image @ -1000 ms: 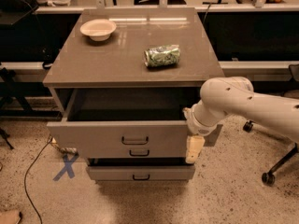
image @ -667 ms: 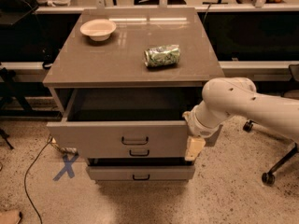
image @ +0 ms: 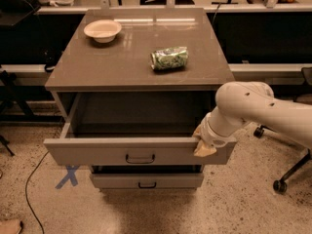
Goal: Open top drawer
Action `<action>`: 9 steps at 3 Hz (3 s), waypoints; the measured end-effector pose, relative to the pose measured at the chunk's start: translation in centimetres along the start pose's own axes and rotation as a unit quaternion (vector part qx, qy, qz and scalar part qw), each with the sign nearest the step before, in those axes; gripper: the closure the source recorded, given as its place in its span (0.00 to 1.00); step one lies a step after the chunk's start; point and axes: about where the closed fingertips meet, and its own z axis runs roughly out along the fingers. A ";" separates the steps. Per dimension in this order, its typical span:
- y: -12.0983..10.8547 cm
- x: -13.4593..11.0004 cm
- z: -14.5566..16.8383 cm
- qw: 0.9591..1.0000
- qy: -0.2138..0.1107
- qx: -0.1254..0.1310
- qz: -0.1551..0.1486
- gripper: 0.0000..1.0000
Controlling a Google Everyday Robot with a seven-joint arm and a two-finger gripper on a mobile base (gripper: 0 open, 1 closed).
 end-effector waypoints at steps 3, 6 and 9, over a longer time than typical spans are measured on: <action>2.3 0.8 0.1 1.000 -0.010 0.013 0.019 1.00; 3.3 1.0 0.2 0.999 -0.015 0.019 0.028 1.00; 4.0 1.0 0.1 0.999 -0.017 0.021 0.033 0.50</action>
Offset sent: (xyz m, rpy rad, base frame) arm -0.1217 -0.0432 -0.0097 0.1016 -0.0594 -0.2135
